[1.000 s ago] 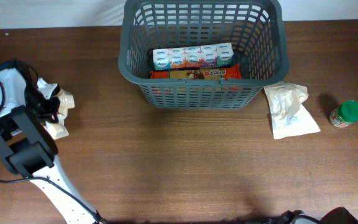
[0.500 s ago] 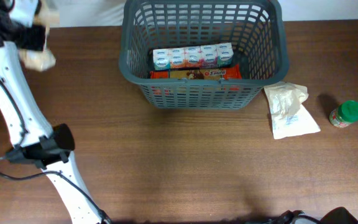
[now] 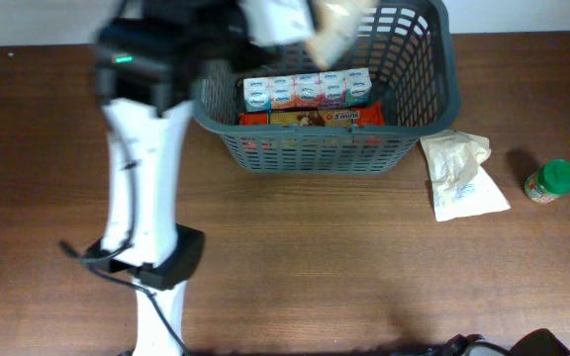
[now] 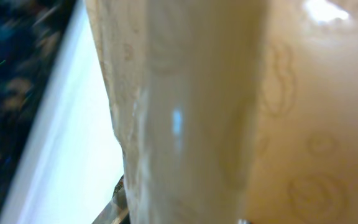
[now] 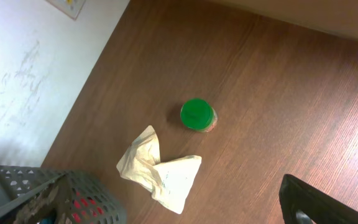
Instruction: Pack container
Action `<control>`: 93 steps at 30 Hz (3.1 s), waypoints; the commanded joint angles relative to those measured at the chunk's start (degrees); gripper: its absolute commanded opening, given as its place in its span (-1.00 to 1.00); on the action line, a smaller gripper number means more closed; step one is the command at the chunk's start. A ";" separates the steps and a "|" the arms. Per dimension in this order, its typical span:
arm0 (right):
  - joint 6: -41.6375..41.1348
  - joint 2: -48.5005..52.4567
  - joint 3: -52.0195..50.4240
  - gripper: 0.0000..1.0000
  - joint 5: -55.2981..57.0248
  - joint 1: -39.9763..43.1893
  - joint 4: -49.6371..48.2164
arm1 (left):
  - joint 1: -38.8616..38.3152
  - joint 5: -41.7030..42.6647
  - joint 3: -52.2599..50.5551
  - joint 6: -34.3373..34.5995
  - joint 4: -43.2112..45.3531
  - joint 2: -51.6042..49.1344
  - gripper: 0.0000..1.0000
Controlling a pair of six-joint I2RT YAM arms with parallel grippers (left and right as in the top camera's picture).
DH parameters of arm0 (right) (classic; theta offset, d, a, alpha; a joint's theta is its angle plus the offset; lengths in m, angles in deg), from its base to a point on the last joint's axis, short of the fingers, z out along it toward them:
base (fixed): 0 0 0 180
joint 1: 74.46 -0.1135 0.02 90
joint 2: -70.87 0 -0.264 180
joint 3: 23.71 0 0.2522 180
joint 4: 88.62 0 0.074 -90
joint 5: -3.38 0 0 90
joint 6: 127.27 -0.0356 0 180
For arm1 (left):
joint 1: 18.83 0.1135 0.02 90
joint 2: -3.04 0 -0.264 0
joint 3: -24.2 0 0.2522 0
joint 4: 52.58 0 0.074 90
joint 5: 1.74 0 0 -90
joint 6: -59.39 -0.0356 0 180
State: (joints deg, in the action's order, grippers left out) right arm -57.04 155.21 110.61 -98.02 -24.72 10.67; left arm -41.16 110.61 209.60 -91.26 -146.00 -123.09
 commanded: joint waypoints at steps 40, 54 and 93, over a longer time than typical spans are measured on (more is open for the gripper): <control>-0.46 -0.04 0.42 0.98 0.72 0.22 0.00 | 14.75 -21.51 2.12 49.24 -7.76 4.02 0.99; -0.48 0.07 0.42 0.98 0.48 0.15 -1.57 | 32.22 -20.44 -17.35 50.77 -17.00 3.23 0.99; -0.96 42.49 -6.08 0.98 17.22 -14.60 -12.37 | 32.20 -20.46 -21.70 50.77 -17.03 3.23 0.99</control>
State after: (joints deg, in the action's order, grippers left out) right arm -57.23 196.32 106.45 -82.30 -39.45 -1.48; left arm -9.14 89.74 188.18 -41.23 -162.98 -119.39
